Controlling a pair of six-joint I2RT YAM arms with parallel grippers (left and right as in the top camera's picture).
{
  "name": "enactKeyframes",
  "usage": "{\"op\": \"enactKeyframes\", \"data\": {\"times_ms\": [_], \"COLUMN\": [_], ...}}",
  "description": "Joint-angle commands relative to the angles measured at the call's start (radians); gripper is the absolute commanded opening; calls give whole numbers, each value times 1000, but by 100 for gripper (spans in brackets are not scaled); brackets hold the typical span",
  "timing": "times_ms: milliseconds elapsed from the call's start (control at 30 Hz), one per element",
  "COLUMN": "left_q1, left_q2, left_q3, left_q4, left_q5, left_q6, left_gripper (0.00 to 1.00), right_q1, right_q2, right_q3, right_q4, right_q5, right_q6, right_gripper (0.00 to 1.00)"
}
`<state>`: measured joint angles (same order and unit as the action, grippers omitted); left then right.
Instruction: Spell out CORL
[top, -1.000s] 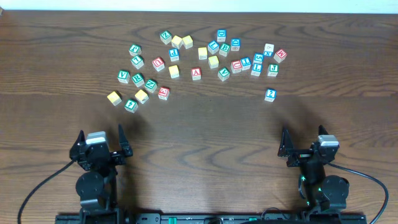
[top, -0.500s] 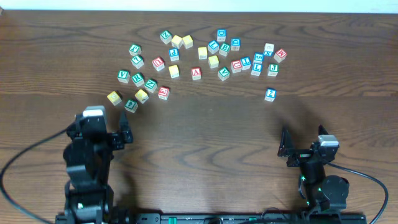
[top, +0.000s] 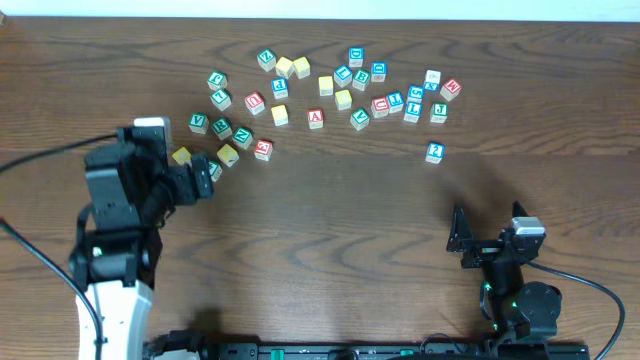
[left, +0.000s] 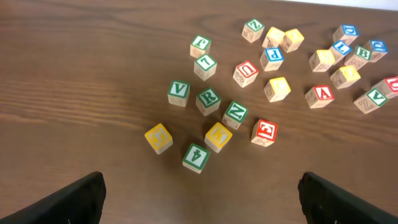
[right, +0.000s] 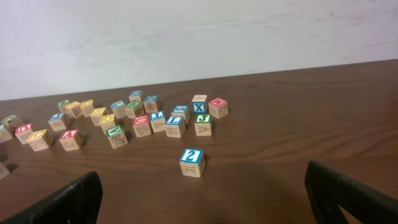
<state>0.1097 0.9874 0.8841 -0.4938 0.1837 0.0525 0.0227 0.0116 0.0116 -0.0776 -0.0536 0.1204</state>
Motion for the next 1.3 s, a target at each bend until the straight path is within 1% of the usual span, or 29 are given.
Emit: {"op": "enactKeyframes", "data": {"times_ms": [0,433,567,967,1100,1267], "left_q1": [2,2,2,2,2,2], "left_q2": [37,62,62,64,64,64], "left_q3": [66,66,66,66,66,66], "left_q4": [-29,-29,-29,-31,-32,-26], "left_q5": [16,19,19,19,19,18], "left_q6": [-6,-7,-56,-58,-58,-58], "left_gripper": [97,98,98,98,98,98], "right_q1": [-9,-9,-9,-9,-9,-9], "right_q2": [-6,-6,-6,-6,-6,13], "right_q3": [-3,-3,-3,-3,7,69], "right_q4": [-1,-1,-1,4,14,-16], "right_q5": [-6,-6,-6,-2,-106,-157], "right_q6": [-13,-14,-14,-13,-2,-35], "right_gripper": [99,99,99,99,99,99]}}
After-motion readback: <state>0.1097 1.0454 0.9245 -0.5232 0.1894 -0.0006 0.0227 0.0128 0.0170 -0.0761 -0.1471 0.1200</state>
